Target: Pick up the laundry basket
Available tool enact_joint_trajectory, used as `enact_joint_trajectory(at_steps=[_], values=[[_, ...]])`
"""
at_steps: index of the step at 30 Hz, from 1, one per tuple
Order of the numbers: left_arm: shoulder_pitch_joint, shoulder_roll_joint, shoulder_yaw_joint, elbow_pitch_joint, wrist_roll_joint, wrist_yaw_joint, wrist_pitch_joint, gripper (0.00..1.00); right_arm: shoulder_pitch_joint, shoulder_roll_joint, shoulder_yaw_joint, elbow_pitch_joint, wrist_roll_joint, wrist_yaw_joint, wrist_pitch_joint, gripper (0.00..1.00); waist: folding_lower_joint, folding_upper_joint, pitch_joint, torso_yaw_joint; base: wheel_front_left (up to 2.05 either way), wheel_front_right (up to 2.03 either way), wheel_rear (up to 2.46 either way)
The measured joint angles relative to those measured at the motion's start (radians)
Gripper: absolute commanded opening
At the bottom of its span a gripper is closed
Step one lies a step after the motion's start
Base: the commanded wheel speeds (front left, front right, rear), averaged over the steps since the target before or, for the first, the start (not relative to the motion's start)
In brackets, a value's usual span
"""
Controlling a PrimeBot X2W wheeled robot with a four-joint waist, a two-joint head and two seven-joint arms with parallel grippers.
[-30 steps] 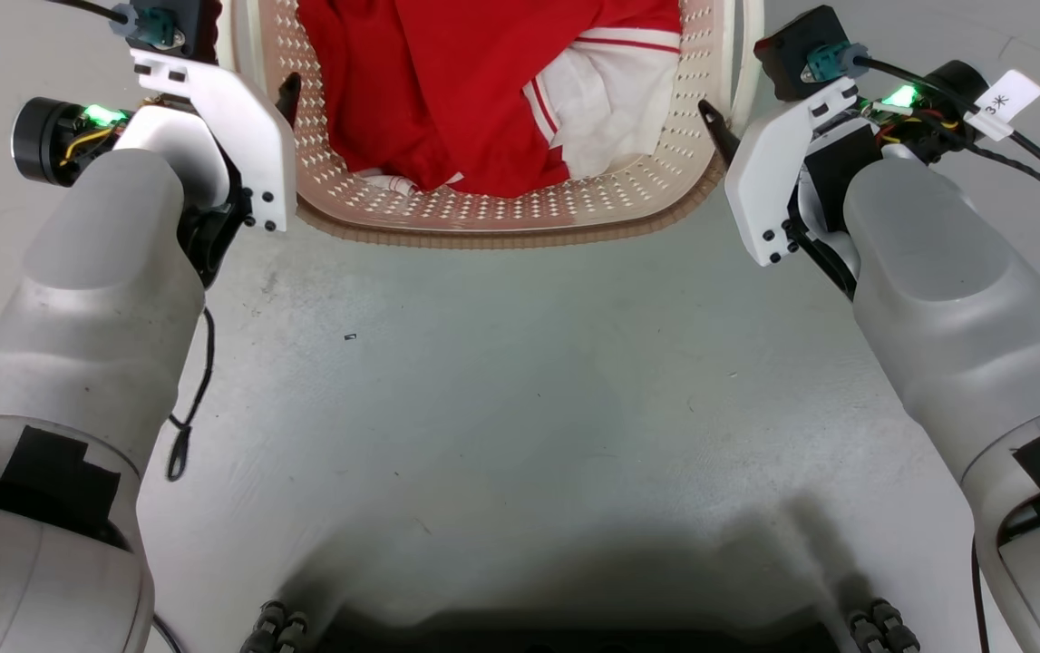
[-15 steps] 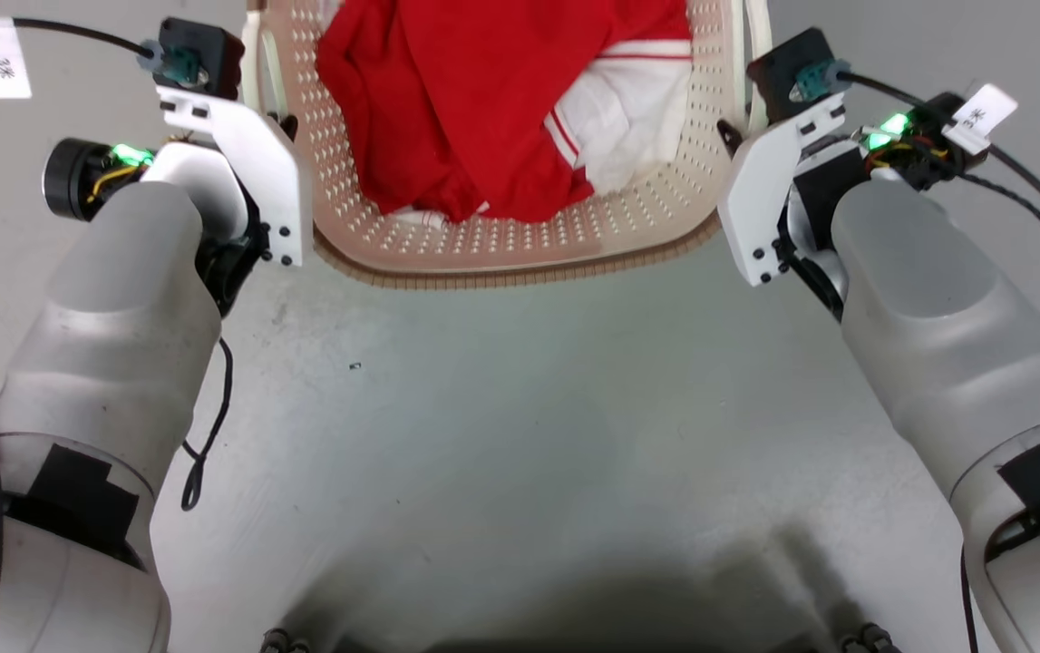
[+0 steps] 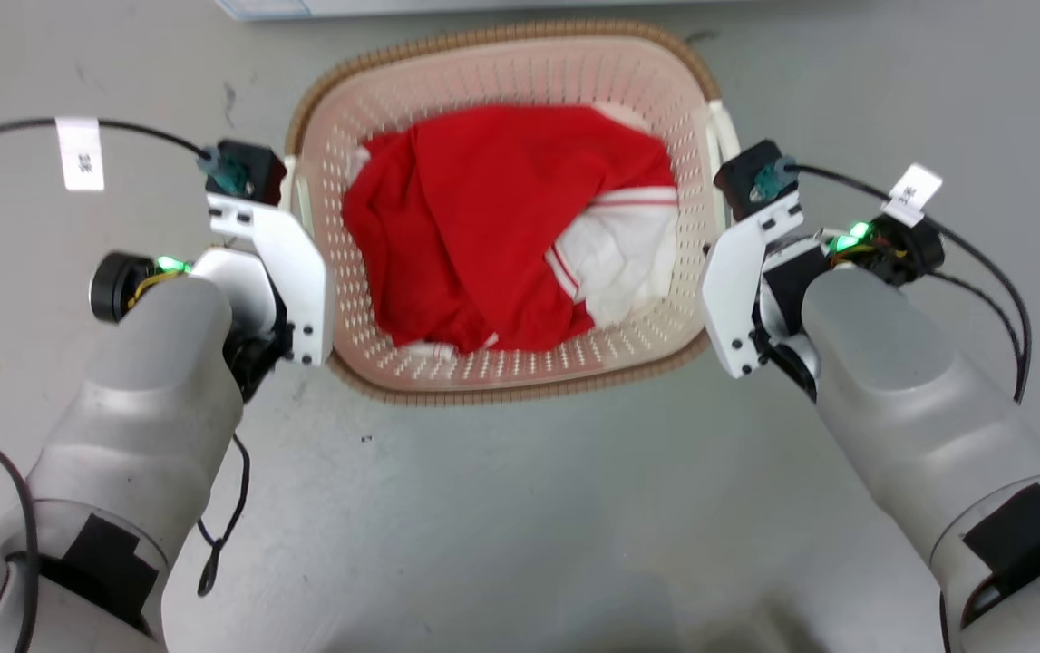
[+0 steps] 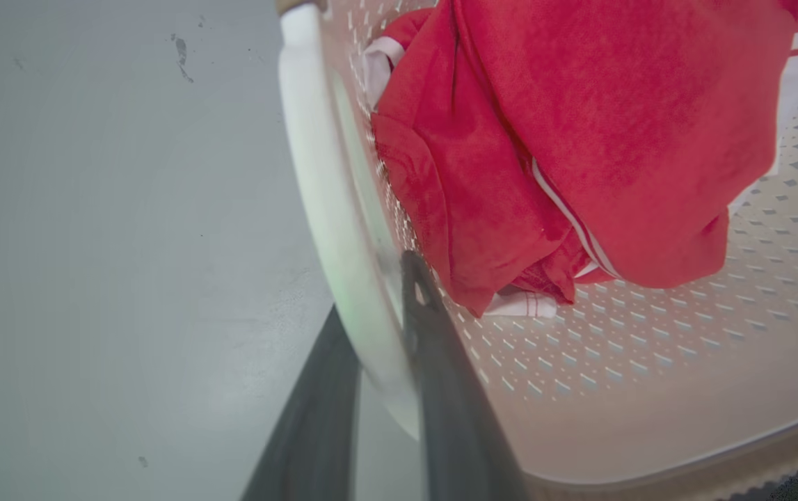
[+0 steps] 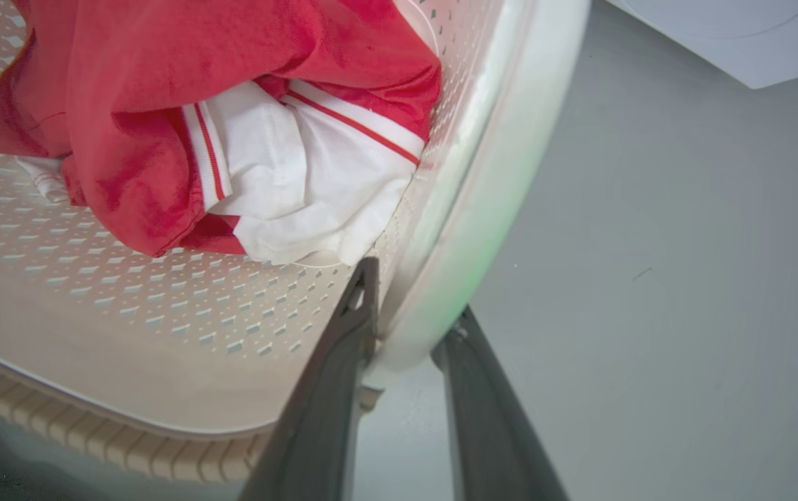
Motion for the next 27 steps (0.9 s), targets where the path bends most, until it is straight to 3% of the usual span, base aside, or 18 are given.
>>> enact_joint_trajectory(at_steps=[27], values=[[0.251, 0.04, -0.196, -0.081, -0.238, 0.001, 0.18, 0.0, 0.243, -0.033, 0.297, -0.1, 0.334, -0.002, 0.199, 0.0, -0.0002, 0.0, -0.417, -0.031, 0.0, 0.0, 0.0]])
